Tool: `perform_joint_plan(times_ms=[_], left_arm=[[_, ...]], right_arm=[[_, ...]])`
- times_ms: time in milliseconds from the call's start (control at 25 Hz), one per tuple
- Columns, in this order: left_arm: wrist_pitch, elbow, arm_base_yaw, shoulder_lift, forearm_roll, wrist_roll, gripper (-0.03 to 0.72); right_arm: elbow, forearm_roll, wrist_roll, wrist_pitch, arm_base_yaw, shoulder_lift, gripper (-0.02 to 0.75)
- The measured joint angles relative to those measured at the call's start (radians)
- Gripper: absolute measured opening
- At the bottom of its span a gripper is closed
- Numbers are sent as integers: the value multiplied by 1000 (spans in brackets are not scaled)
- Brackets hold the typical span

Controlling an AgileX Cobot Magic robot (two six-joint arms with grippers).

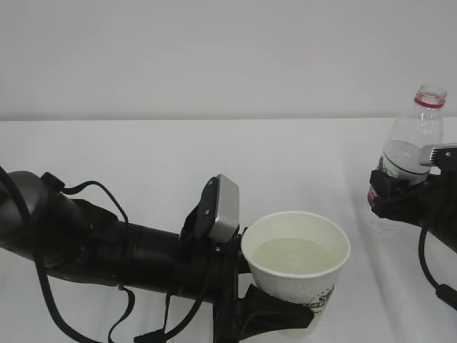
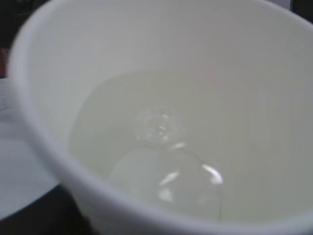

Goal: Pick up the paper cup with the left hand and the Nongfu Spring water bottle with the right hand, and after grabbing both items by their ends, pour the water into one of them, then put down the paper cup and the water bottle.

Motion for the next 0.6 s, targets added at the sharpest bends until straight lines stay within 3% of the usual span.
perform_joint_plan(times_ms=[440, 600], left_arm=[[0, 0, 0, 0, 0, 0, 508], [0, 0, 0, 0, 0, 0, 508]], right_arm=[[0, 0, 0, -1, 0, 0, 459], [0, -3, 0, -1, 0, 0, 498]])
